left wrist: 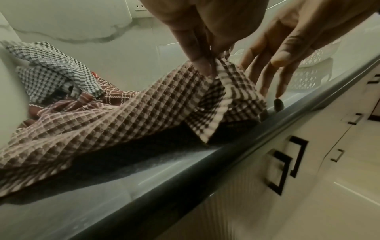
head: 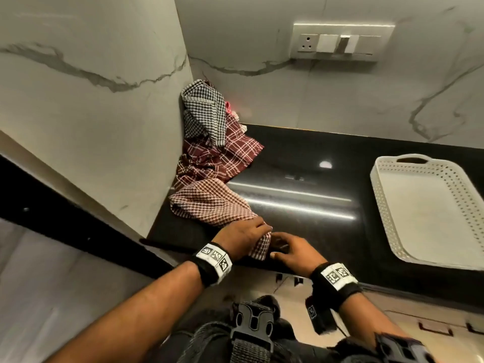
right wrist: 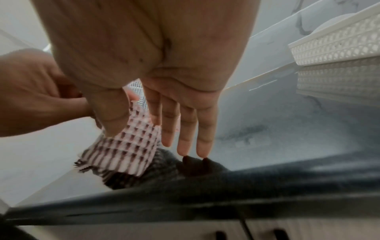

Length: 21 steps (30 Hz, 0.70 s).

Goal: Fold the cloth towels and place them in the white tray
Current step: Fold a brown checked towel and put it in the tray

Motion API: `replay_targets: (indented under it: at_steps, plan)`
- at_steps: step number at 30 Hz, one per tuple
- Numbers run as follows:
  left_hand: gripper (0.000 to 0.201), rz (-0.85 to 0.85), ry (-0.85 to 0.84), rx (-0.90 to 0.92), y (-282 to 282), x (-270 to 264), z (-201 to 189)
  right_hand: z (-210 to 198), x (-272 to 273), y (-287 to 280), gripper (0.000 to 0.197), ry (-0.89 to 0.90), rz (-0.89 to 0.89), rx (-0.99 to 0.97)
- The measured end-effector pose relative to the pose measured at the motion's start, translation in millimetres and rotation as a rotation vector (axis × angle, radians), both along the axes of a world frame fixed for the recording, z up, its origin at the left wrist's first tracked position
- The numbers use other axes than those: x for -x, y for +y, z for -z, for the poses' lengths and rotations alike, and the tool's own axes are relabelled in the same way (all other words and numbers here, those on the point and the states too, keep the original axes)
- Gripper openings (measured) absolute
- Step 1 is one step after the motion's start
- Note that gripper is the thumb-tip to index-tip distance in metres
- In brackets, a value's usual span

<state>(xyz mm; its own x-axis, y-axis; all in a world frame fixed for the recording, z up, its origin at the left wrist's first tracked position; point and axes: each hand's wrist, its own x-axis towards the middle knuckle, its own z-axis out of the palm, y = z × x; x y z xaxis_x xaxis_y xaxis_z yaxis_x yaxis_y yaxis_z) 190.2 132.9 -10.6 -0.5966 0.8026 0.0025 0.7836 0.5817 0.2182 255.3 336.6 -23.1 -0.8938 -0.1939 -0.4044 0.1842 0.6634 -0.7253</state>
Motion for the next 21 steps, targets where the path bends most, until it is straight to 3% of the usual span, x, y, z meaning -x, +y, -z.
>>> replay_targets:
  at_steps: [2,4,7,10,12,16,19,21]
  plan:
    - [0.054,0.019,-0.010,-0.038,12.2,-10.6,-11.0,-5.1,-17.6,-1.3,0.066,-0.002,0.043,0.057]
    - [0.059,0.032,0.087,-0.123,25.1,-15.2,-21.7,-9.1,-24.7,-1.8,0.079,-0.002,0.110,0.123]
    - [0.029,-0.017,0.054,-0.331,46.8,-17.5,-39.8,-10.5,-31.9,-1.5,0.102,0.095,0.147,0.135]
    - [0.023,-0.045,-0.017,-0.513,63.3,-14.9,-60.4,-10.1,-36.4,-2.4,0.113,0.220,0.243,0.137]
    - [0.027,-0.032,-0.045,-0.596,71.8,-12.9,-72.5,-14.6,-39.0,-2.9,0.103,0.323,0.328,0.172]
    - [0.041,-0.059,-0.058,-0.599,78.1,-4.0,-88.5,-32.9,-38.9,11.2,0.052,0.571,0.562,0.226]
    - [0.043,-0.231,-0.025,-0.521,62.9,11.9,-91.1,-40.8,-34.6,31.2,0.026,0.671,0.728,0.162]
    - [0.045,-0.338,-0.069,-0.411,47.7,23.5,-86.7,-49.4,-28.4,42.0,0.013,0.719,0.744,0.146]
